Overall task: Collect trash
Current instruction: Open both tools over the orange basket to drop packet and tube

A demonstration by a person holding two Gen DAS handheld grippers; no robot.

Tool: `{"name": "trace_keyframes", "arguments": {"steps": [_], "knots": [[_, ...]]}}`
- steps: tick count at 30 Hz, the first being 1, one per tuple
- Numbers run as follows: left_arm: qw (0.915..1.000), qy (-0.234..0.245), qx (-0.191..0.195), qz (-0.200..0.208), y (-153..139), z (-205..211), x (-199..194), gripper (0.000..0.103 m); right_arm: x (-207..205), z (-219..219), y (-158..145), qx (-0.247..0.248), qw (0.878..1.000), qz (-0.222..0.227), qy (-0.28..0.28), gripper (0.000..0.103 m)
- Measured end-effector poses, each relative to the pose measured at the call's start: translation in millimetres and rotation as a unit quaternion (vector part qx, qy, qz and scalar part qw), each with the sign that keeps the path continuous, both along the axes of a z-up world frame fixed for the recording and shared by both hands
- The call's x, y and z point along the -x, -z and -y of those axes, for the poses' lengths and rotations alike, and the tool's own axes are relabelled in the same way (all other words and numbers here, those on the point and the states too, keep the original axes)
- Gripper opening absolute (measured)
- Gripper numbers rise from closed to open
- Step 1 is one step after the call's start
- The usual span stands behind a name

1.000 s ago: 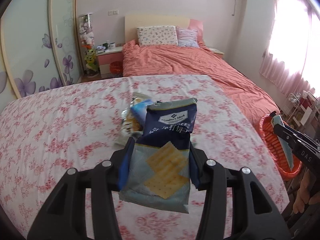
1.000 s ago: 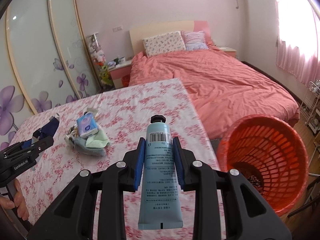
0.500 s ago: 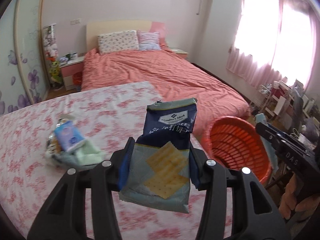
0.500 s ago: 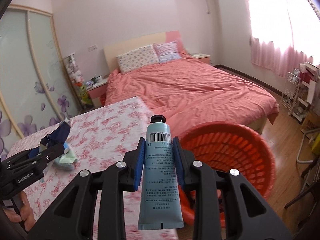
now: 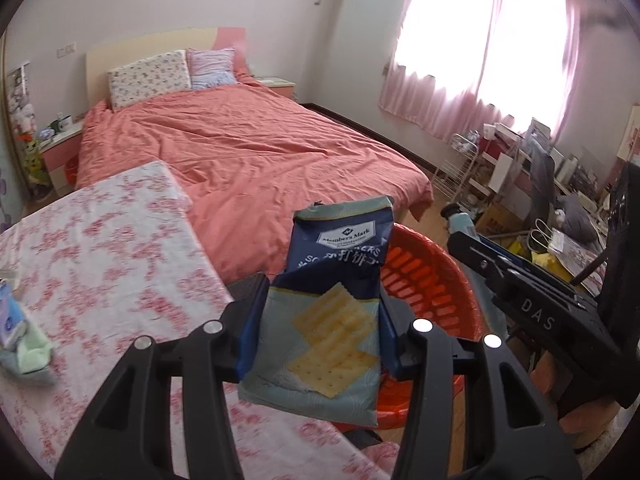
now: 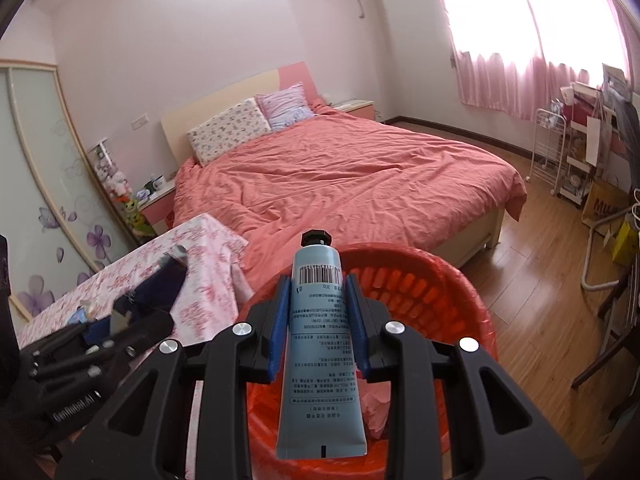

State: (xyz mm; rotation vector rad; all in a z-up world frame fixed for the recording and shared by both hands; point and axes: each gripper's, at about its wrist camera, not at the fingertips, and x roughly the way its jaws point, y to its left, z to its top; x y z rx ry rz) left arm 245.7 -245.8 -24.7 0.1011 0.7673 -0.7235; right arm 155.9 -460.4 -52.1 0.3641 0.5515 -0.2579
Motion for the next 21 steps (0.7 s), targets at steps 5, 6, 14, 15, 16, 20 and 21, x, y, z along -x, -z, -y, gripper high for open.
{"name": "trace_keyframes", "arguments": {"steps": [5, 6, 14, 15, 16, 20, 21], "knots": [[0.9998, 0.007, -0.017, -0.008, 19, 27, -12, 0.066, -7, 24, 13, -0.032, 0.999, -0.003, 0.011, 0.03], [0.9997, 0.005, -0.021, -0.008, 23, 31, -12, 0.071, -8, 28, 16, -0.034, 0.999, -0.003, 0.014, 0.032], [0.9978, -0.037, -0.052, -0.021, 45, -1, -29, 0.074, -1, 25, 29, -0.024, 0.999, -0.024, 0.029, 0.049], [0.9972, -0.047, -0.056, -0.018, 46, -12, -29, 0.075, -3, 25, 29, -0.021, 0.999, -0.026, 0.028, 0.049], [0.9968, -0.054, -0.057, -0.017, 45, -20, -29, 0.075, -3, 22, 29, -0.017, 0.999, -0.028, 0.025, 0.049], [0.9934, -0.091, -0.07, -0.001, 44, -66, -26, 0.077, -6, -1, 24, 0.009, 0.999, -0.034, 0.004, 0.049], [0.9922, -0.102, -0.072, 0.003, 42, -80, -26, 0.078, -7, -9, 22, 0.016, 0.999, -0.035, -0.005, 0.049]]}}
